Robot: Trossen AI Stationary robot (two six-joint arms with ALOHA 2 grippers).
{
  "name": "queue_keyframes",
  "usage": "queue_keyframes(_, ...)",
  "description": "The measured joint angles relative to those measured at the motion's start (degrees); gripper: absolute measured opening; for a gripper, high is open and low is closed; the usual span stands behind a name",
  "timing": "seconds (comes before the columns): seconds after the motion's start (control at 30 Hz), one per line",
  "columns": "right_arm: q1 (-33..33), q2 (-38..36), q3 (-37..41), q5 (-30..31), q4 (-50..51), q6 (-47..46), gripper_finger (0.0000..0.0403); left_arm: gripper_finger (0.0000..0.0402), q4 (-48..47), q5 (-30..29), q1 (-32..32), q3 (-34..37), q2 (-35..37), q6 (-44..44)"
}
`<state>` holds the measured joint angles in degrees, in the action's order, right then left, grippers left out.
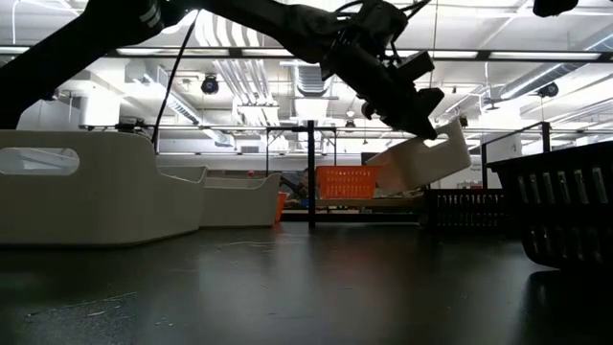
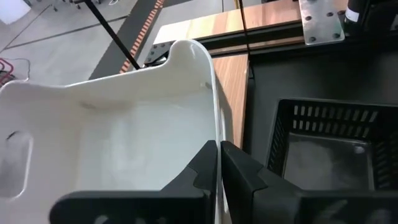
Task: Stack baskets on shelf by color
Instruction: Put the bottom right white bin on the shelf
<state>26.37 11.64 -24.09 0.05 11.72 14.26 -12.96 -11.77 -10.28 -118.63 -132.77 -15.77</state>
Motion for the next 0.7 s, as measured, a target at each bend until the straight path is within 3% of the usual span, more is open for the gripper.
queue_keyframes(0.7,0.0,0.0,-0.6,0.0,0.4,-0.3,0.0009,0.0000,0.0,0.1,-0.7,0.9,0.0,0.4)
